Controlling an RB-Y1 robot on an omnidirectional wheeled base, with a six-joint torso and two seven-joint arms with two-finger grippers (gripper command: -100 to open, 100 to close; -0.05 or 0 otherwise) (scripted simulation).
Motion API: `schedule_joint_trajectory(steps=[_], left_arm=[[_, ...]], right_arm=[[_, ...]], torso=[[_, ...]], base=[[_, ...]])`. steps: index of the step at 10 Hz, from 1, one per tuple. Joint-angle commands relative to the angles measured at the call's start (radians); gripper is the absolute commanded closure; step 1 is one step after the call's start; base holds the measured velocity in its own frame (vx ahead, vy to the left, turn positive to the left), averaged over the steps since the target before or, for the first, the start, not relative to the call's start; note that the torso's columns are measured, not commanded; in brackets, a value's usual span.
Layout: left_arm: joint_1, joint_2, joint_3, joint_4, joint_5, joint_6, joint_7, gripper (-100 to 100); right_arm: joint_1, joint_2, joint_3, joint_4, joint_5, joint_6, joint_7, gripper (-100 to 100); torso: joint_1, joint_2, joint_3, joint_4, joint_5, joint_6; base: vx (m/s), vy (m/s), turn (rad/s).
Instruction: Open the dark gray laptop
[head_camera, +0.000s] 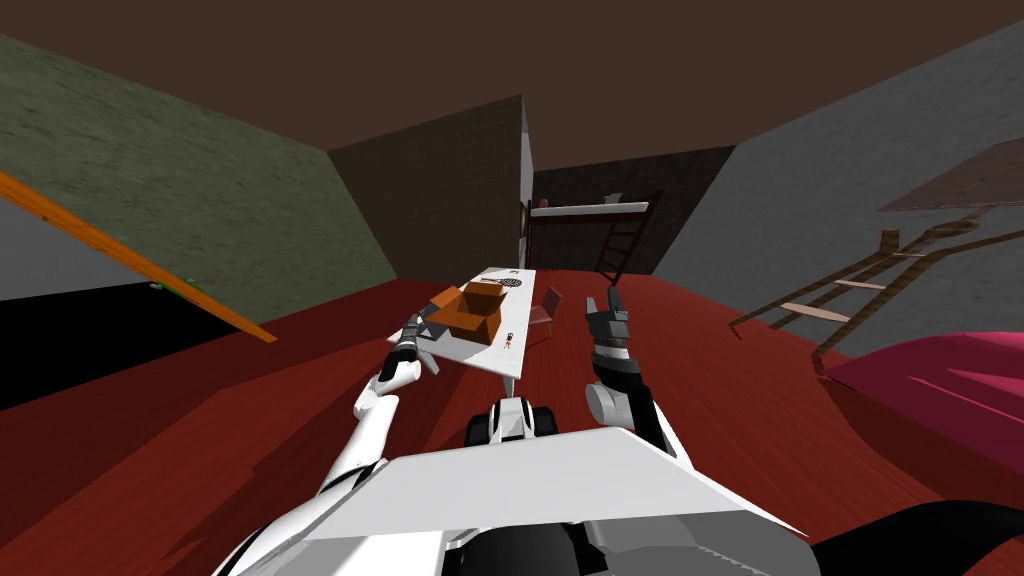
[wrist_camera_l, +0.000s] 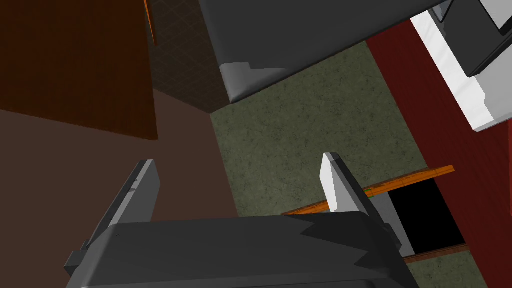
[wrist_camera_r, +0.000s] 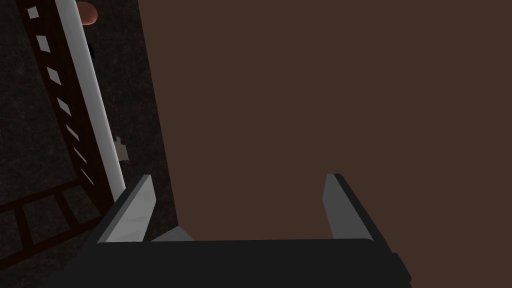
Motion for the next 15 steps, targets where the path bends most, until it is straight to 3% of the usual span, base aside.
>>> schedule_joint_trajectory(steps=[1,4,5,9,14,15], left_arm=[[-0.041,0.020,-0.001,0.074,0.011,0.005,-0.027,-100],[-0.087,0.047,-0.005,0.154,0.026,0.013,-0.057,-100],[-0.087,0.047,-0.005,0.154,0.026,0.013,-0.057,-100],[-0.162,0.103,-0.014,0.274,0.050,0.026,-0.108,-100],[-0.214,0.156,-0.019,0.359,0.068,0.034,-0.145,-100],[-0.204,0.147,-0.017,0.341,0.065,0.033,-0.138,-100]], right_arm=[[0.000,0.000,0.000,0.000,0.000,0.000,0.000,0],[0.000,0.000,0.000,0.000,0.000,0.000,0.000,0],[0.000,0.000,0.000,0.000,0.000,0.000,0.000,0],[0.000,0.000,0.000,0.000,0.000,0.000,0.000,0],[0.000,0.000,0.000,0.000,0.000,0.000,0.000,0],[0.000,0.000,0.000,0.000,0.000,0.000,0.000,0]], torso=[[0.000,0.000,0.000,0.000,0.000,0.000],[0.000,0.000,0.000,0.000,0.000,0.000],[0.000,0.000,0.000,0.000,0.000,0.000],[0.001,-0.004,-0.003,-0.002,0.001,0.001],[0.001,-0.004,-0.002,-0.002,0.001,0.002],[0.001,-0.003,-0.002,-0.001,0.001,0.001]], base=[[0.014,-0.015,-0.011],[0.018,-0.015,-0.010],[0.012,-0.009,0.000],[0.014,-0.015,-0.004],[0.013,-0.010,-0.008],[0.008,-0.004,0.006]])
